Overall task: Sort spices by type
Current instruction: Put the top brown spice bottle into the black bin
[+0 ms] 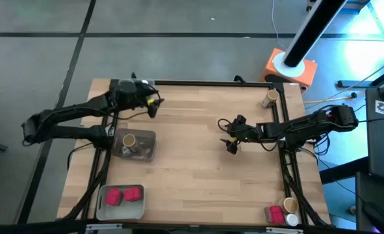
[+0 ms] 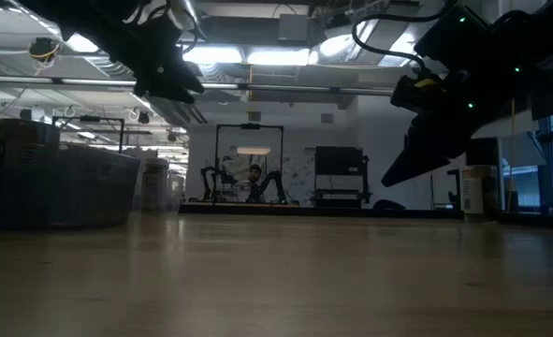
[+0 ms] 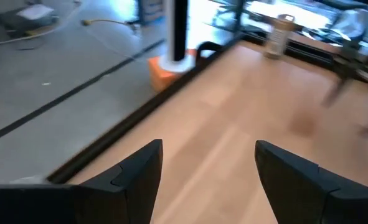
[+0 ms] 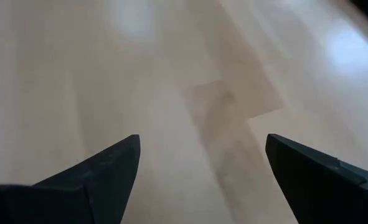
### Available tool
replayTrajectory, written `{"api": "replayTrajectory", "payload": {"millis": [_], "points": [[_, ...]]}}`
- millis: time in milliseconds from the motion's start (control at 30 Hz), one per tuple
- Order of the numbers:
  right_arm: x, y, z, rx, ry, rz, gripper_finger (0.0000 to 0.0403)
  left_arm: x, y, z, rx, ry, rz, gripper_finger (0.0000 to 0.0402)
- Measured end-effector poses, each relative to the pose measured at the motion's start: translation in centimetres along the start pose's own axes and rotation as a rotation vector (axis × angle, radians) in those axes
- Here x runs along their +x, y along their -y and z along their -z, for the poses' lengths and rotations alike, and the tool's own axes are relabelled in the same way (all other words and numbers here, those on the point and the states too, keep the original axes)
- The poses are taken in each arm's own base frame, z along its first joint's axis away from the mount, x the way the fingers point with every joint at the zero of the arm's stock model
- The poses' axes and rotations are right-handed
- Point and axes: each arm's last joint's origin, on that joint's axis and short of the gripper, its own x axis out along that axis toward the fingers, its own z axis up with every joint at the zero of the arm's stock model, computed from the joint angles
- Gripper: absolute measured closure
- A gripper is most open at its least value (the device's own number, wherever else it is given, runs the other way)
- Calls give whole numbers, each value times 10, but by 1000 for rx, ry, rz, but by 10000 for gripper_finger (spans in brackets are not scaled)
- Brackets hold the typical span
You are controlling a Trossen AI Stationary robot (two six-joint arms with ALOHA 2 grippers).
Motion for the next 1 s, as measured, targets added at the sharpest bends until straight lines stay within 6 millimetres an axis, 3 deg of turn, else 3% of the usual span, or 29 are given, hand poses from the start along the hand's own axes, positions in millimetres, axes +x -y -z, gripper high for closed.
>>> {"api": "replayTrajectory", "payload": {"millis": [233, 467, 767, 1000], "points": [[-10, 5, -21, -37, -21, 199, 59, 7, 32, 9, 67, -52, 130, 164], [-33, 19, -52, -116, -87, 474, 59, 18, 50, 20, 126, -114, 183, 164], [-48, 80, -70, -16, -253, 705, 59, 32, 55, 30, 171, -173, 183, 164], [-62, 131, -75, 126, -383, 778, 59, 36, 56, 33, 201, -192, 182, 164]]}}
